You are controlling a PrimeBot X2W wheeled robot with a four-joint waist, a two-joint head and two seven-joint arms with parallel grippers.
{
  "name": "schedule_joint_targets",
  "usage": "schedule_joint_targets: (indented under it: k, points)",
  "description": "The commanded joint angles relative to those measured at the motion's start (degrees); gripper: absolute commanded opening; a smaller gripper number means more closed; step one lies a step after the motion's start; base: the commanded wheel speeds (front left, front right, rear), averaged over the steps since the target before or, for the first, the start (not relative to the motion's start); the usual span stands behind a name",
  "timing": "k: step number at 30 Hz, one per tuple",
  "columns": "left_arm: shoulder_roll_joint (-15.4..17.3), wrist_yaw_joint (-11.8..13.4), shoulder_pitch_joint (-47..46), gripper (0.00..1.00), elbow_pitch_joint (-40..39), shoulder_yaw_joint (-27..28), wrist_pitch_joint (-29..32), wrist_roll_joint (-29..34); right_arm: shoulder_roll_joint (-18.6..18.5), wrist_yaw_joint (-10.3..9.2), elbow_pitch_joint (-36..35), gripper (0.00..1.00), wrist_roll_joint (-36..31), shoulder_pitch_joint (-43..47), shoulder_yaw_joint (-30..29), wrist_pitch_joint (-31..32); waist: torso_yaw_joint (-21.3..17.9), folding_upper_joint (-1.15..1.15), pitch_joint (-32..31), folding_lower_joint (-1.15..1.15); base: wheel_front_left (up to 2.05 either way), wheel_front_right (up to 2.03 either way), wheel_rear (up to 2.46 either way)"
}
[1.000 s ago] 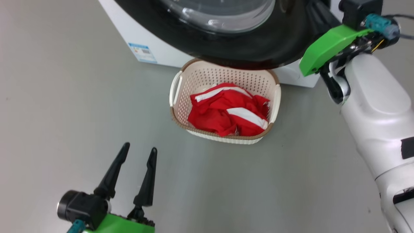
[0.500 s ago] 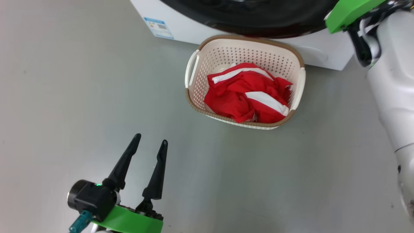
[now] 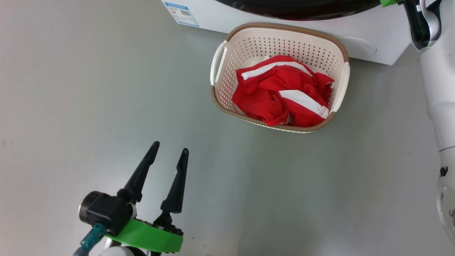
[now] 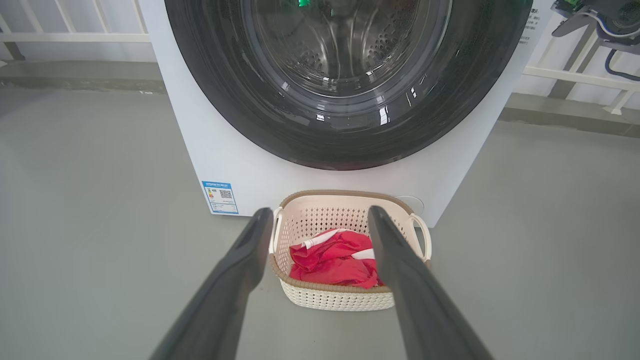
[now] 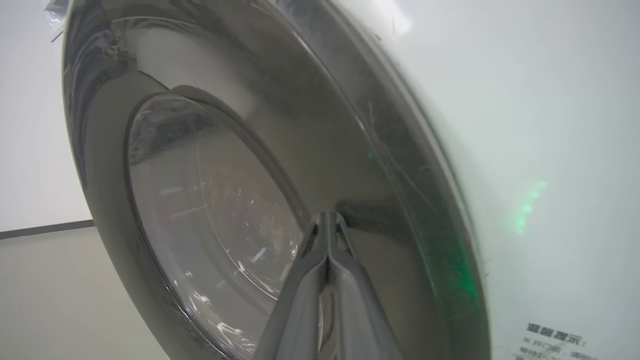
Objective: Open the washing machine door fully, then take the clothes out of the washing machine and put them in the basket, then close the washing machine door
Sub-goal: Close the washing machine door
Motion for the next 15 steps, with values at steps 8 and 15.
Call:
schedule_joint_targets:
  k: [8, 15]
  points:
    - [1.3, -0.3, -1.5, 1.0, -1.1, 3.1, -0.5, -1.0, 3.1, -0.61, -4.3, 0.31, 1.0, 2.4, -0.5, -0.4, -2.7, 0.0, -1.9, 0.0, 0.0, 0.0, 0.0]
    - [1.1, -0.3, -1.1, 1.0, -1.1, 5.6, -0.5, -1.9, 3.9, -0.61, -9.8, 1.0, 3.5, 9.4, 1.4, -0.4, -6.4, 0.0, -5.8, 0.0, 0.0, 0.0, 0.0]
